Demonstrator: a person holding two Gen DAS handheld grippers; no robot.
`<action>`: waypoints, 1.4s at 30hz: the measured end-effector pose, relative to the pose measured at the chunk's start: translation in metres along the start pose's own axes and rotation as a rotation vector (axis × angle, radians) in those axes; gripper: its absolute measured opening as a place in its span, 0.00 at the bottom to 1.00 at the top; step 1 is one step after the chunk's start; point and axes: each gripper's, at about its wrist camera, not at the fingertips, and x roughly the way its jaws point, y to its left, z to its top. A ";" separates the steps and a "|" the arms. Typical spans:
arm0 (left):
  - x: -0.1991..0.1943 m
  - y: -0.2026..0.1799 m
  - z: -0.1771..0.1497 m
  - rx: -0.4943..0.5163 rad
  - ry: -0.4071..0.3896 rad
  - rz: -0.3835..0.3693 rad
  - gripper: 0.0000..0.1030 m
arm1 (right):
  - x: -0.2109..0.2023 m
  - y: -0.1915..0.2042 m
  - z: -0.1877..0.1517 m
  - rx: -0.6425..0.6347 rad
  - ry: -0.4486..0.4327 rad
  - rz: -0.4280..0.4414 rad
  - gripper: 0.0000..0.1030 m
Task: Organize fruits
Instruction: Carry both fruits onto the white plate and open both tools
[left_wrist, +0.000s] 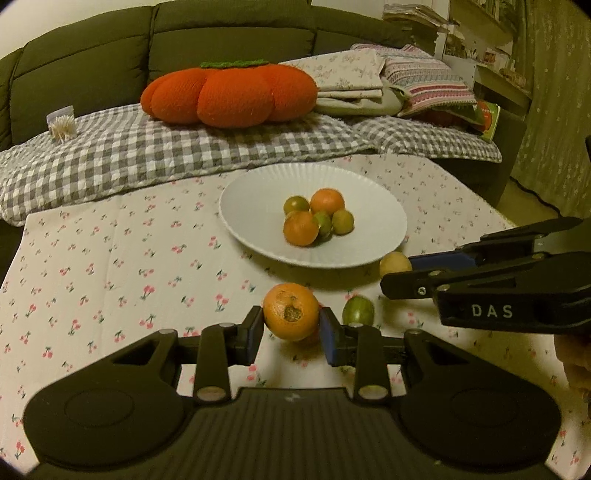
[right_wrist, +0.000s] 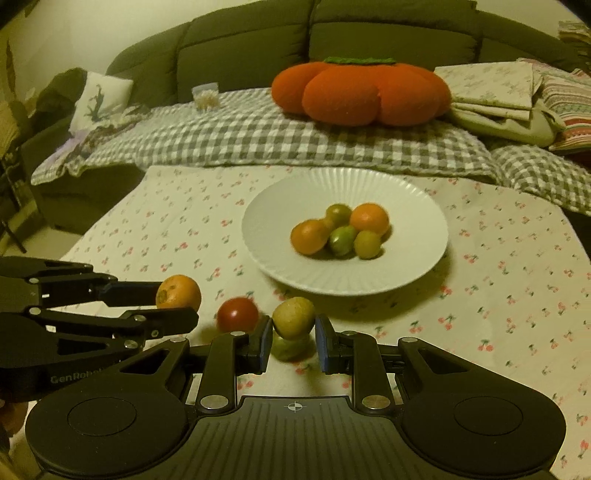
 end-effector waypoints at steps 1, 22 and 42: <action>0.001 -0.001 0.002 -0.001 -0.003 -0.002 0.30 | 0.000 -0.002 0.002 0.003 -0.003 -0.002 0.22; 0.043 -0.026 0.037 -0.014 -0.018 -0.028 0.30 | 0.018 -0.051 0.026 0.057 -0.007 -0.035 0.22; 0.061 -0.030 0.039 -0.009 0.002 -0.023 0.31 | 0.028 -0.068 0.027 0.082 -0.005 -0.017 0.26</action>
